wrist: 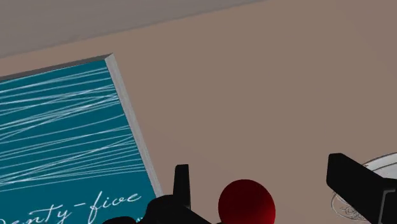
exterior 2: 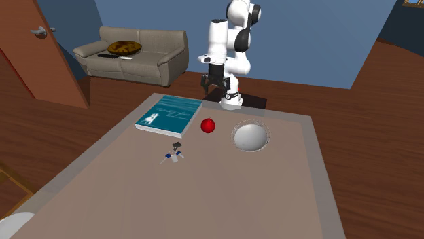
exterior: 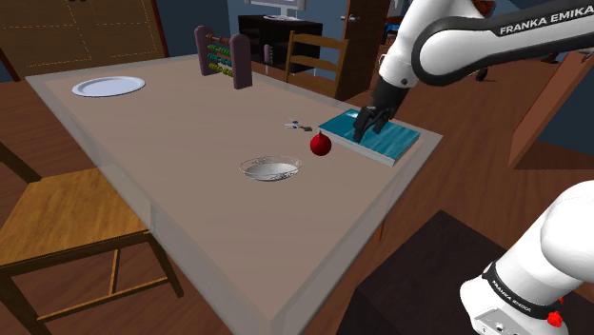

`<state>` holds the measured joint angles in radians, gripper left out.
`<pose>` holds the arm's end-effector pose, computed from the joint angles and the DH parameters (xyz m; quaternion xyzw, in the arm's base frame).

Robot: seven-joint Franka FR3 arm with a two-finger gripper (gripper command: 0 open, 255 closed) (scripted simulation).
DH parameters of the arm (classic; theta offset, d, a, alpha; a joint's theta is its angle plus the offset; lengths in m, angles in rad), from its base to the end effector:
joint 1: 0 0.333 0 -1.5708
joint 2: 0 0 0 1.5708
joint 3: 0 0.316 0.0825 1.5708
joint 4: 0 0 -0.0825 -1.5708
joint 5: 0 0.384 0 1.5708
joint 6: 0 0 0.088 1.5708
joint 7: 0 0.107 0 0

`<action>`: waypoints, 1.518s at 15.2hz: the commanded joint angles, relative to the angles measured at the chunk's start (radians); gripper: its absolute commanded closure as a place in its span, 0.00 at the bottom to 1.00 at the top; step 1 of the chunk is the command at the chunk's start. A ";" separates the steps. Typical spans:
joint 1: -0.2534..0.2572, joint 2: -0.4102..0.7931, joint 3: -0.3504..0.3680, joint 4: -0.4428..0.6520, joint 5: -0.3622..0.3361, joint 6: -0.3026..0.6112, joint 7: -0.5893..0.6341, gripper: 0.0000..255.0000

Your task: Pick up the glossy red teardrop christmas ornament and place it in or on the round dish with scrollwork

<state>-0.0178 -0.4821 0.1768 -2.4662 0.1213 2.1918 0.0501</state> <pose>0.4143 0.0748 0.4827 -0.9946 -0.0183 -0.0998 0.0216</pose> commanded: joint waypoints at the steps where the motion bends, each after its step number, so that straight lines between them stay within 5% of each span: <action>1: -0.006 0.064 0.021 0.013 -0.004 0.092 0.028 0.00; 9: -0.051 0.342 0.095 0.137 -0.107 0.385 0.179 0.00; 23: -0.060 0.448 0.102 0.147 -0.165 0.480 0.221 0.00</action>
<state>-0.0779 -0.0341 0.2792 -2.3196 -0.0433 2.6715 0.2713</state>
